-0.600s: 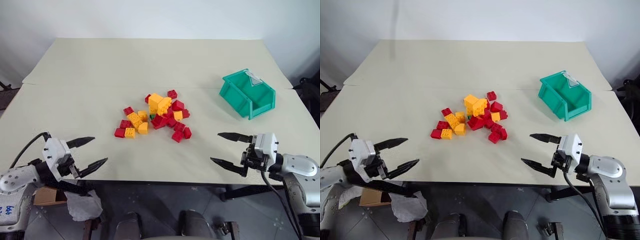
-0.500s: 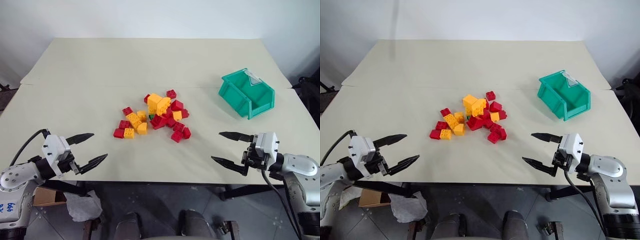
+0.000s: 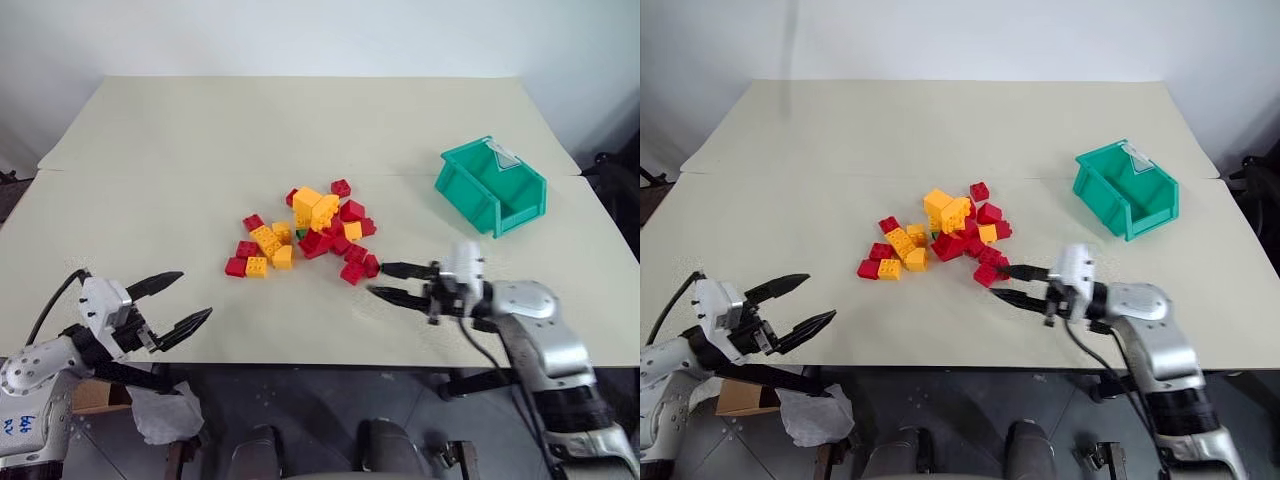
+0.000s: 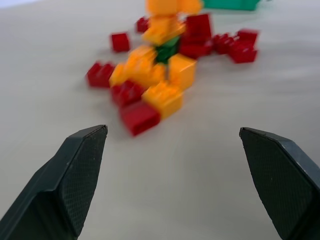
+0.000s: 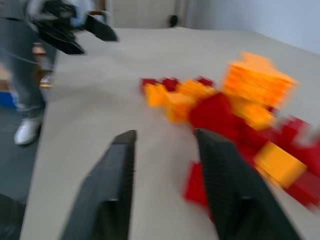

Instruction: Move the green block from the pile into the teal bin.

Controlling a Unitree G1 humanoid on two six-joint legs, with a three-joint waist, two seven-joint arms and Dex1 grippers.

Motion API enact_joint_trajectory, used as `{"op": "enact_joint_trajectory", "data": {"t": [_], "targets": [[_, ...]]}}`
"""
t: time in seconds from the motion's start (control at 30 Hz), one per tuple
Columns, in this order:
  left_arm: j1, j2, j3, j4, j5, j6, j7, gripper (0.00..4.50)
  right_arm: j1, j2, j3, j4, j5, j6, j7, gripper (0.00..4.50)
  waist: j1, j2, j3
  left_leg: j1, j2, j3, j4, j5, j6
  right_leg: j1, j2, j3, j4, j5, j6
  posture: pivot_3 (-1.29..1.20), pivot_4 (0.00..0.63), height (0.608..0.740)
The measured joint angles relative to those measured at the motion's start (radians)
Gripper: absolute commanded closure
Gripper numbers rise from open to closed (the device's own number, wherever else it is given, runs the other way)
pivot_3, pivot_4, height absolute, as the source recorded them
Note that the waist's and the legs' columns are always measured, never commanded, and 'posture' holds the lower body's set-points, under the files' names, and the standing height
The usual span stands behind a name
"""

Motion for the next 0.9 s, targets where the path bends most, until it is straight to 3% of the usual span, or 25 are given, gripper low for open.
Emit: {"op": "enact_joint_trajectory", "data": {"t": [0.07, 0.2, 0.4, 0.63, 0.9], "targets": [[0.033, -0.010, 0.019, 0.014, 0.000, -0.007, 0.008, 0.00, -0.056, 0.055, 0.074, 0.023, -0.047, 0.013, -0.014, 4.44, 0.001, -0.001, 0.000, 0.000, 0.000, 0.000, 0.000, 0.000, 0.000, 0.000, 0.000, 0.000, 0.000, 0.000, 0.000, 0.00, 0.150, 0.740], [0.116, -0.050, 0.051, -0.012, 0.000, -0.026, 0.029, 0.00, -0.173, 0.188, 0.214, 0.137, -0.163, 0.035, -0.078, 4.44, 0.001, -0.002, -0.001, 0.000, 0.000, 0.000, 0.001, 0.000, 0.000, 0.000, 0.000, 0.000, 0.001, 0.000, 0.000, 0.00, 0.150, 0.740], [0.132, -0.078, 0.023, -0.128, -0.007, 0.032, 0.080, 0.00, -0.414, 0.344, 0.235, 0.490, -0.292, -0.021, -0.223, 4.44, 0.001, -0.002, -0.001, -0.001, 0.000, -0.001, 0.003, 0.000, 0.000, 0.000, 0.000, 0.000, 0.003, 0.000, 0.000, 0.00, 0.150, 0.740], [0.076, -0.086, -0.009, -0.163, -0.008, 0.049, 0.119, 0.00, -0.634, 0.361, 0.157, 0.896, -0.380, -0.165, -0.382, 4.44, -0.008, -0.001, 0.000, -0.002, 0.000, 0.000, 0.001, 0.000, 0.000, -0.001, 0.000, 0.000, 0.003, 0.000, 0.000, 0.00, 0.150, 0.740], [0.034, -0.090, -0.038, -0.178, -0.008, 0.049, 0.135, 0.00, -0.756, 0.353, 0.097, 1.147, -0.436, -0.272, -0.491, 4.44, -0.038, -0.001, 0.000, -0.001, 0.000, 0.000, -0.001, 0.001, -0.001, -0.002, 0.000, 0.000, 0.003, 0.000, 0.000, 0.00, 0.150, 0.740]]}}
